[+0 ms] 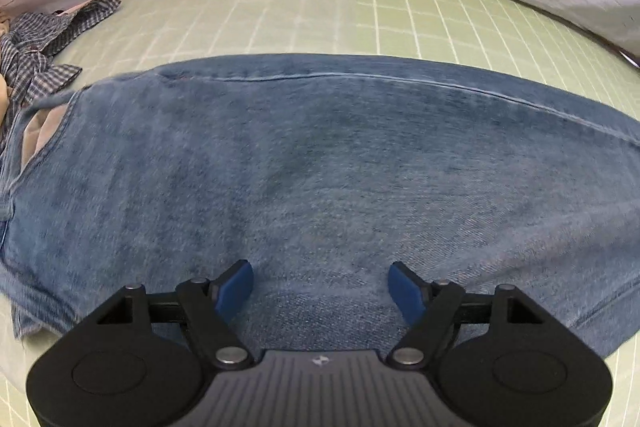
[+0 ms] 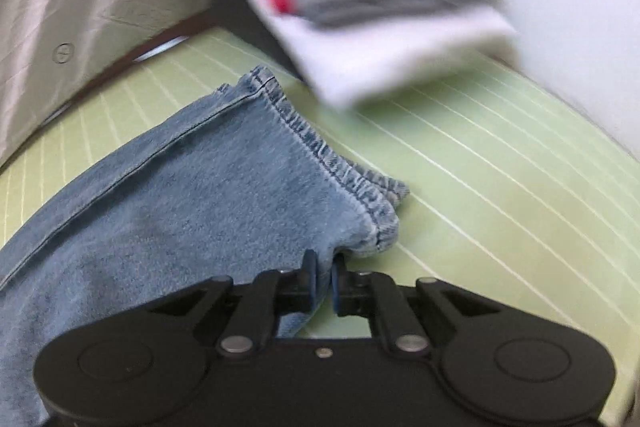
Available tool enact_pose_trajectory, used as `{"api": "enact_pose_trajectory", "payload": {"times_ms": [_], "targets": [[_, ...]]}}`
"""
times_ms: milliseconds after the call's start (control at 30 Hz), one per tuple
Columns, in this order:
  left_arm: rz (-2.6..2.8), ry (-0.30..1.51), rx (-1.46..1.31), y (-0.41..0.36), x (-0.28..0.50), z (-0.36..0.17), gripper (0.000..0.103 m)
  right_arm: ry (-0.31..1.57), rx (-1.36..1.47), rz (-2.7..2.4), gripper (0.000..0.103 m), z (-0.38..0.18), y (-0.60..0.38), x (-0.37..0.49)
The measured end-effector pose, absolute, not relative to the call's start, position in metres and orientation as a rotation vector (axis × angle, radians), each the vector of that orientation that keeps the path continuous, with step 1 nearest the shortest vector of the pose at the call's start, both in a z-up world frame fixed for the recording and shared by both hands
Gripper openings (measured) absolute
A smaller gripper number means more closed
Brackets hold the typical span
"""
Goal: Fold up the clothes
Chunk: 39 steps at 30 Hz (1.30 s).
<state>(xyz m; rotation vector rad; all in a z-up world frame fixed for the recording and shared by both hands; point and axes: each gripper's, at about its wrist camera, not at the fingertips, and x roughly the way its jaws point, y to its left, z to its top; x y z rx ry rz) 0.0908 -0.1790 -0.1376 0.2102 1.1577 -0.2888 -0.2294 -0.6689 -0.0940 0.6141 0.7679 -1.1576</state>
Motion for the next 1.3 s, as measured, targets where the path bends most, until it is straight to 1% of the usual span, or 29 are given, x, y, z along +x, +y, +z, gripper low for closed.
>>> {"api": "enact_pose_trajectory", "payload": {"times_ms": [200, 233, 333, 400, 500, 600, 667, 733, 767, 833, 933, 1000, 1167, 1200, 1233, 1300], "targets": [[-0.282, 1.134, 0.223, -0.173, 0.073, -0.138, 0.079, 0.751, 0.670, -1.138, 0.009, -0.088, -0.639, -0.290], [-0.271, 1.134, 0.221, -0.175, 0.073, -0.138, 0.080, 0.748, 0.679, -1.134, 0.012, -0.088, -0.634, -0.300], [-0.227, 1.129, 0.204, -0.182, 0.069, -0.139, 0.084, 0.731, 0.690, -1.130, 0.016, -0.083, -0.630, -0.313], [-0.199, 1.121, 0.197, -0.187, 0.067, -0.139, 0.087, 0.719, 0.675, -1.113, 0.016, -0.082, -0.632, -0.310], [-0.167, 1.115, 0.177, -0.189, 0.065, -0.139, 0.089, 0.697, 0.628, -1.107, 0.005, -0.078, -0.633, -0.310], [-0.160, 1.119, 0.171, -0.189, 0.065, -0.139, 0.090, 0.627, 0.586, -1.152, 0.004, -0.061, -0.639, -0.311], [-0.163, 1.126, 0.172, -0.189, 0.065, -0.139, 0.090, 0.534, 0.570, -1.160, 0.003, -0.039, -0.643, -0.316], [-0.168, 1.133, 0.179, -0.190, 0.064, -0.139, 0.091, 0.483, 0.534, -1.156, 0.003, -0.020, -0.643, -0.316], [-0.169, 1.135, 0.181, -0.191, 0.063, -0.138, 0.091, 0.484, 0.510, -1.149, 0.003, -0.016, -0.642, -0.315], [-0.164, 1.135, 0.180, -0.193, 0.060, -0.138, 0.091, 0.525, 0.488, -1.150, 0.003, -0.024, -0.643, -0.312], [-0.168, 1.141, 0.183, -0.193, 0.059, -0.138, 0.092, 0.691, 0.586, -1.187, 0.004, -0.075, -0.660, -0.314], [-0.172, 1.147, 0.189, -0.194, 0.059, -0.137, 0.092, 0.691, 0.652, -1.211, 0.006, -0.089, -0.660, -0.321], [-0.179, 1.168, 0.221, -0.198, 0.057, -0.136, 0.094, 0.681, 0.608, -1.226, 0.007, -0.079, -0.664, -0.316], [-0.181, 1.172, 0.225, -0.199, 0.057, -0.136, 0.094, 0.701, 0.580, -1.247, 0.014, -0.078, -0.663, -0.314], [-0.183, 1.175, 0.228, -0.199, 0.056, -0.136, 0.094, 0.722, 0.550, -1.268, 0.031, -0.077, -0.662, -0.311], [-0.185, 1.180, 0.234, -0.200, 0.053, -0.135, 0.095, 0.750, 0.453, -1.332, 0.048, -0.075, -0.658, -0.304]]}}
